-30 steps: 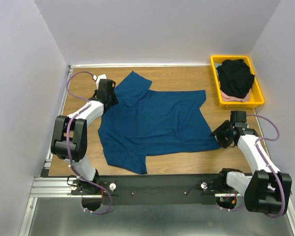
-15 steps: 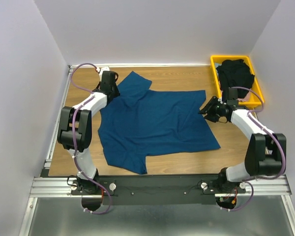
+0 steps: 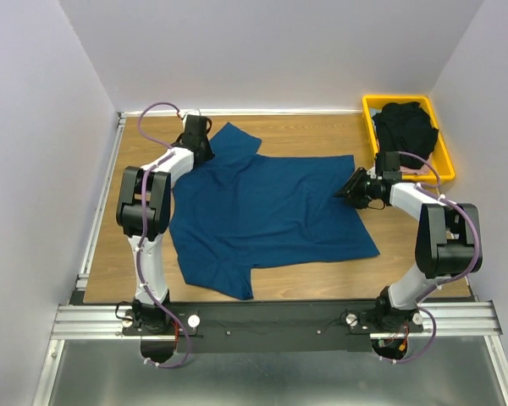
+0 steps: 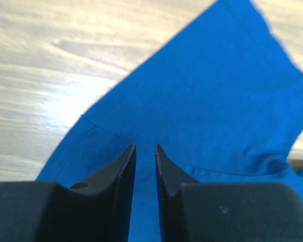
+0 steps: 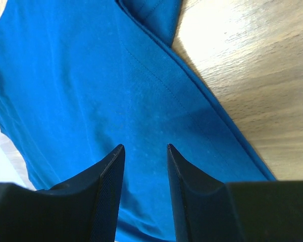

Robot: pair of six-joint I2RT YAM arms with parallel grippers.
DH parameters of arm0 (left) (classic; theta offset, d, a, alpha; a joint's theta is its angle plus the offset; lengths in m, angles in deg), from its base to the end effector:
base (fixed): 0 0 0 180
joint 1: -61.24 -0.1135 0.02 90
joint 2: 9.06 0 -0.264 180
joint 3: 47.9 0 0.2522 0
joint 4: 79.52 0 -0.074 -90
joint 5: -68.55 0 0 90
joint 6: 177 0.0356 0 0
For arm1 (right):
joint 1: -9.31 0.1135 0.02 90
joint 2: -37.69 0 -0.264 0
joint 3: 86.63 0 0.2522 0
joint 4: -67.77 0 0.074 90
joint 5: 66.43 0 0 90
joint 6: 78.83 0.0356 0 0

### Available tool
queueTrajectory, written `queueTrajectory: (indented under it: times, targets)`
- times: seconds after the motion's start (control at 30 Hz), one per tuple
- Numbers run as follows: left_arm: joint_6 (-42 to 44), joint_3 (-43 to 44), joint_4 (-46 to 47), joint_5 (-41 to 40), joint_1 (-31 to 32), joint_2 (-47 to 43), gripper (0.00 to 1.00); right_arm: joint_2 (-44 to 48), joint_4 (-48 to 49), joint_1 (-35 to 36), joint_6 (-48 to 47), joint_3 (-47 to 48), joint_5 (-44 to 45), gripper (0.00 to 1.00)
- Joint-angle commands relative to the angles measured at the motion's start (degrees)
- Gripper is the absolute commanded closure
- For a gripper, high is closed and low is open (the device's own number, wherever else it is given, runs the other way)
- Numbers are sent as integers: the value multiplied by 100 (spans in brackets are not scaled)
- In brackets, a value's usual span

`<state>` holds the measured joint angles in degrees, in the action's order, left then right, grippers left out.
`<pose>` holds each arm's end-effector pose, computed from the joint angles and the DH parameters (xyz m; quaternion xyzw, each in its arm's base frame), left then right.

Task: Fold and stack the t-shirts
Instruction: Flatten the tshirt out

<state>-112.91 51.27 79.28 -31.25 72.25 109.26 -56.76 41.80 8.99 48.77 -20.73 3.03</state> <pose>0.4592 -0.0832 0.1925 -0.1528 0.8920 -0.0589 0.4213 0.3244 0.0107 0.1688 0.2531 0.9040 0.2567 0.2298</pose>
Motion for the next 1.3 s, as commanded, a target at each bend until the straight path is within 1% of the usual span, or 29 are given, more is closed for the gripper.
queueTrajectory:
  times: [0.0,0.27,0.47,0.57,0.7,0.87,0.93,0.97,1.13,1.17,1.2,1.27]
  targets:
    - [69,160,-345,172,7,279,71,-108,228,23,36,-195,58,55]
    - [104,310,-600,119,-11,551,71,-82,219,23,-16,-757,427,55]
    - [42,389,-820,40,-116,613,71,216,149,-170,36,-1241,761,55]
    - [33,406,-864,-4,-177,622,72,541,-27,-320,142,-1504,972,55]
    - [-10,433,-890,-4,-265,639,72,1051,-308,-486,221,-1794,1480,55]
    - [-19,459,-882,31,-362,666,72,1604,-800,-548,282,-1883,2026,54]
    - [-28,459,-864,49,-380,674,72,1632,-950,-557,213,-1813,2203,54]
    - [-28,459,-855,57,-388,683,72,1623,-968,-548,29,-1656,2203,53]
    - [-28,600,-785,198,-406,701,68,1281,-977,-505,-648,-690,1440,50]
    - [-11,617,-759,224,-406,692,66,1176,-977,-435,-754,-479,1343,50]
    - [7,679,-715,251,-406,692,63,992,-977,-225,-963,2,1342,50]
    - [42,740,-688,268,-397,648,60,754,-985,22,-1149,435,1412,50]
